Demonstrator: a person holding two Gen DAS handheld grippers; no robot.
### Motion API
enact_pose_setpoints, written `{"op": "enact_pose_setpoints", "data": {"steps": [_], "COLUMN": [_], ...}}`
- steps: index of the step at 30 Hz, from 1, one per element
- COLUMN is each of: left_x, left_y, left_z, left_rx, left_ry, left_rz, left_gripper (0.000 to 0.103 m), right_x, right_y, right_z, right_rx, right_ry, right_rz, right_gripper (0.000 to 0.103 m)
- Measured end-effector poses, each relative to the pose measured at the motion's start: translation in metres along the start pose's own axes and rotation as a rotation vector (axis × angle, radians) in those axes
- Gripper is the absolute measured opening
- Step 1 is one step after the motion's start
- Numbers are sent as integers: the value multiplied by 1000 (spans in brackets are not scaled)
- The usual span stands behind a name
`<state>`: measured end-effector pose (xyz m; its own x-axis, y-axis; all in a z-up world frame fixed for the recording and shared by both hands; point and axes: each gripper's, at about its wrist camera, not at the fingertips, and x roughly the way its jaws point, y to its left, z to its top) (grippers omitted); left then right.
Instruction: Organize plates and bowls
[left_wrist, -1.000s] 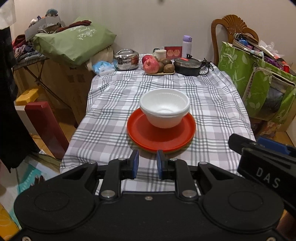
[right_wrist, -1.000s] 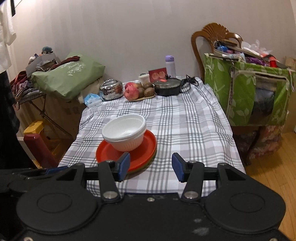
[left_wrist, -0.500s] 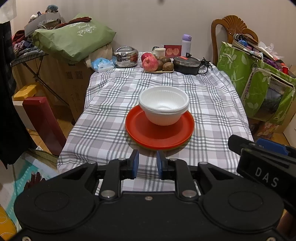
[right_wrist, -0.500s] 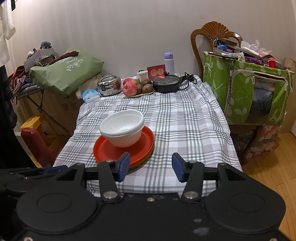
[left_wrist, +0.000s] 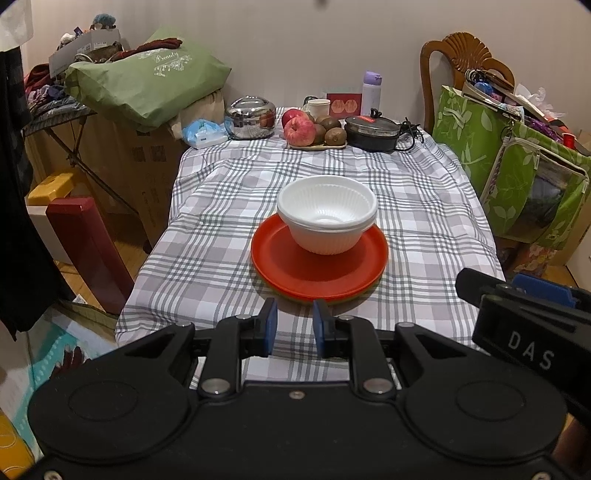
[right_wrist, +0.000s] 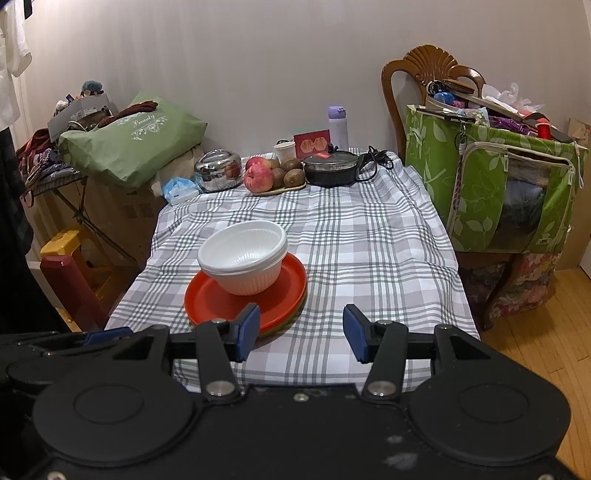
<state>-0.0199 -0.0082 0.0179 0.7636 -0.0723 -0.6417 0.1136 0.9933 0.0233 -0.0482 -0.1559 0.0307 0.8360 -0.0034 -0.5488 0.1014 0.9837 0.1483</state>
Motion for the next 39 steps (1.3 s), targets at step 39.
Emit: {"op": "enact_pose_setpoints", "data": {"steps": [39], "left_x": [-2], "left_y": [1], "left_z": [2], "left_rx": [11], "left_ry": [-2], "left_rz": [-8], "left_gripper": [27], "right_x": [-1], "right_y": [3], "right_z": [1], "right_rx": [-24], "right_ry": [-2], "right_rz": [7], "right_gripper": [53]}}
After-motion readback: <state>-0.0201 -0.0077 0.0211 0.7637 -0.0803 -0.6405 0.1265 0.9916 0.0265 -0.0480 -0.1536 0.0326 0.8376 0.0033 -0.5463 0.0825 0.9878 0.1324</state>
